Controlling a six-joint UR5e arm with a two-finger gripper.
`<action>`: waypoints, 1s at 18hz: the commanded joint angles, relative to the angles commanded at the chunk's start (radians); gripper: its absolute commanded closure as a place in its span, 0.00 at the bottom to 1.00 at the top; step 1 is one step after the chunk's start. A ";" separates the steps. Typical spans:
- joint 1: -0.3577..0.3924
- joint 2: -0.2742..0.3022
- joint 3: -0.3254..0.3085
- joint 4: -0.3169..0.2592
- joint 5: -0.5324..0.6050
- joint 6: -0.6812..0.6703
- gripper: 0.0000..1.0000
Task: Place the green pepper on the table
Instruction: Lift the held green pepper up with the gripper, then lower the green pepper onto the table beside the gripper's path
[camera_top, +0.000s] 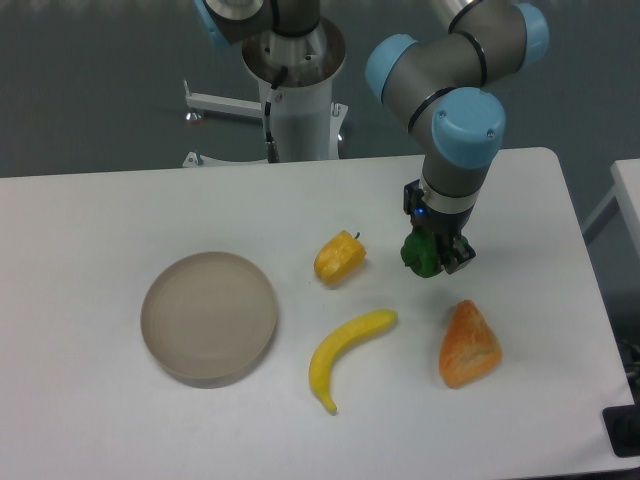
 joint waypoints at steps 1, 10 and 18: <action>0.000 0.000 -0.002 0.002 0.000 0.000 0.86; 0.080 0.018 -0.090 0.011 -0.003 0.081 0.86; 0.170 0.077 -0.302 0.109 -0.003 0.362 0.83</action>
